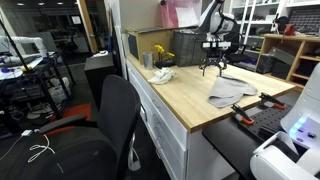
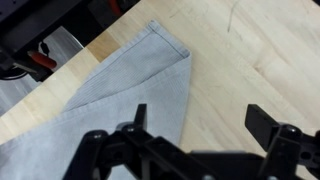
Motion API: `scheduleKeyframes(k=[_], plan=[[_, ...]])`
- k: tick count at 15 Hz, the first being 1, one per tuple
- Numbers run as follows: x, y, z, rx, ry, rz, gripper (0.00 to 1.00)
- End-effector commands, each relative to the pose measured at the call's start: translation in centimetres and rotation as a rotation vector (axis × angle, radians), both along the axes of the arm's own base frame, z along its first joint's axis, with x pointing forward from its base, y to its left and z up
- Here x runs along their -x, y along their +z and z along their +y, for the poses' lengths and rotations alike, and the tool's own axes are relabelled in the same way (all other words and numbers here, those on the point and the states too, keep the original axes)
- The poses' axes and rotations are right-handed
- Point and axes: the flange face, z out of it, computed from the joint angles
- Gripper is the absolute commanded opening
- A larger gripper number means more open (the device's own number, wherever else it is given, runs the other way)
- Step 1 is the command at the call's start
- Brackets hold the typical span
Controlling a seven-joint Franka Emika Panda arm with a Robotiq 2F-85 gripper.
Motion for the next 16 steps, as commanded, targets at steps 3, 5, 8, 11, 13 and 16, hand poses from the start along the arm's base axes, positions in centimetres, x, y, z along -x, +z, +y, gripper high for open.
scheduleKeyframes(k=[3, 5, 8, 11, 13, 16], plan=[[0.4, -2.6, 4.5, -0.056, 0.151, 0.057, 1.0], [1.1, -4.6, 5.3, -0.056, 0.166, 0.104, 1.0], [1.7, -7.4, 5.0, -0.059, 0.158, 0.166, 1.0], [2.2, -9.8, 4.6, -0.068, 0.145, 0.216, 1.0], [2.2, -10.9, 4.5, -0.069, 0.133, 0.239, 0.83], [2.1, -11.9, 4.4, -0.072, 0.126, 0.262, 0.58]])
